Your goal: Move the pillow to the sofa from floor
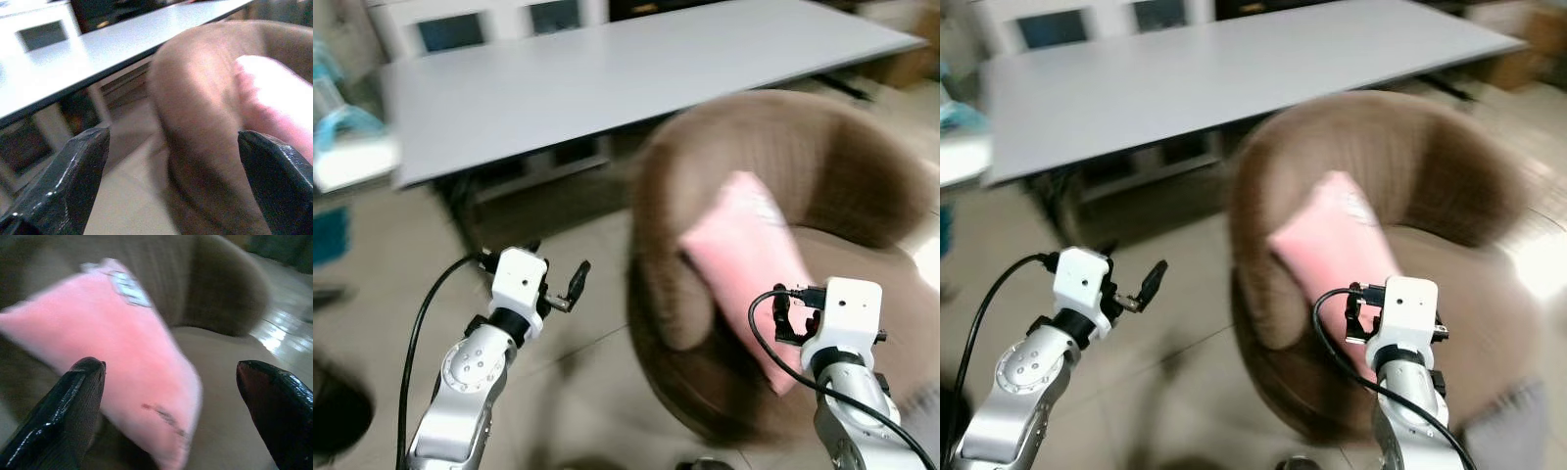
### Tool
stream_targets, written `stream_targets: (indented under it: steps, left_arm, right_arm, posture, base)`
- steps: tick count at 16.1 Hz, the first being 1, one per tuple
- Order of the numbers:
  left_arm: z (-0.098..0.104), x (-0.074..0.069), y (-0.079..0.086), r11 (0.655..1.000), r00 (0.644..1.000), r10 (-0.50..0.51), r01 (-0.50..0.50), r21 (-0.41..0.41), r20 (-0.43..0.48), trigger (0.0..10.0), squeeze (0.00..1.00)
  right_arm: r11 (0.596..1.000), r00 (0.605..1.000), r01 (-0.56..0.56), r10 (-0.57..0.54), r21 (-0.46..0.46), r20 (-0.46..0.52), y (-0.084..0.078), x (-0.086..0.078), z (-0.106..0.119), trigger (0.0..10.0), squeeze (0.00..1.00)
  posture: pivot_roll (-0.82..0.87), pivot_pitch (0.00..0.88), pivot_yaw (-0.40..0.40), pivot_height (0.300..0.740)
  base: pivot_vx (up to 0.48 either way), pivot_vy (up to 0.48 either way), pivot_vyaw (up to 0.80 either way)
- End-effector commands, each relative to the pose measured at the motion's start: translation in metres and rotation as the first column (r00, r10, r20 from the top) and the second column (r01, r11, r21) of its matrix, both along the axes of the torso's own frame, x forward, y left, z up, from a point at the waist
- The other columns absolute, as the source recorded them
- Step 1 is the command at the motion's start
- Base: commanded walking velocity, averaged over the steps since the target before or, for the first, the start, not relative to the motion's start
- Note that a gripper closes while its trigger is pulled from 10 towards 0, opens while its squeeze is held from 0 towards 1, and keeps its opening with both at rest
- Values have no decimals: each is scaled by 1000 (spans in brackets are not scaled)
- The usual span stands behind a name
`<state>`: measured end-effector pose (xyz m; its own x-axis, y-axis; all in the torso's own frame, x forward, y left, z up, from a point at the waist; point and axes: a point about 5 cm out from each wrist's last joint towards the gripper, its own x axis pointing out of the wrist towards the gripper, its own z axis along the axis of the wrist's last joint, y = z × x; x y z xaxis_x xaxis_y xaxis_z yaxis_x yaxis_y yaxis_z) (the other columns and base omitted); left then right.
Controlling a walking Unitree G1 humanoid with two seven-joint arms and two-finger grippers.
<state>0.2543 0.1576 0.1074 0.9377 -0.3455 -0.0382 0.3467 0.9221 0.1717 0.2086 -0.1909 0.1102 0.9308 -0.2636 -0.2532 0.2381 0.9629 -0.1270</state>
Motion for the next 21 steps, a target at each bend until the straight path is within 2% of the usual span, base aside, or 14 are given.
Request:
stream_targets:
  steps: [1, 4, 9, 13, 21]
  left_arm:
    - [3, 1, -3, 1000, 1000, -18, 18, 0, 10, 10000, 0]
    - [4, 2, -4, 1000, 1000, -18, 18, 1, 13, 10000, 0]
    - [-5, 4, 1, 1000, 1000, 16, -16, -19, -9, 10000, 0]
    - [-10, 4, 6, 1000, 1000, 23, -23, -12, -20, 10000, 0]
    - [-13, 6, 8, 1000, 1000, 15, -15, -1, -12, 10000, 0]
  right_arm:
    - [1000, 1000, 9, -9, -7, 4, -2, 1, 3, 10000, 0]
    - [1000, 1000, 9, -9, -7, 5, -2, 2, 3, 10000, 0]
    - [1000, 1000, -1, 1, -19, 8, -1, 5, 5, 10000, 0]
    - [1000, 1000, -6, 6, -14, 5, 0, 6, 4, 10000, 0]
    - [999, 1000, -26, 26, -29, 1, 3, 9, 3, 10000, 0]
  posture:
    - [-39, 56, 54, 740]
    - [-37, 56, 52, 740]
    - [-34, 60, 50, 740]
    - [-28, 54, 46, 740]
    - [-23, 30, 47, 740]
  base:
    - [0, -416, 0]
    - [0, -426, 0]
    - [0, -424, -480]
    - [0, -425, 0]
    - [0, -422, -800]
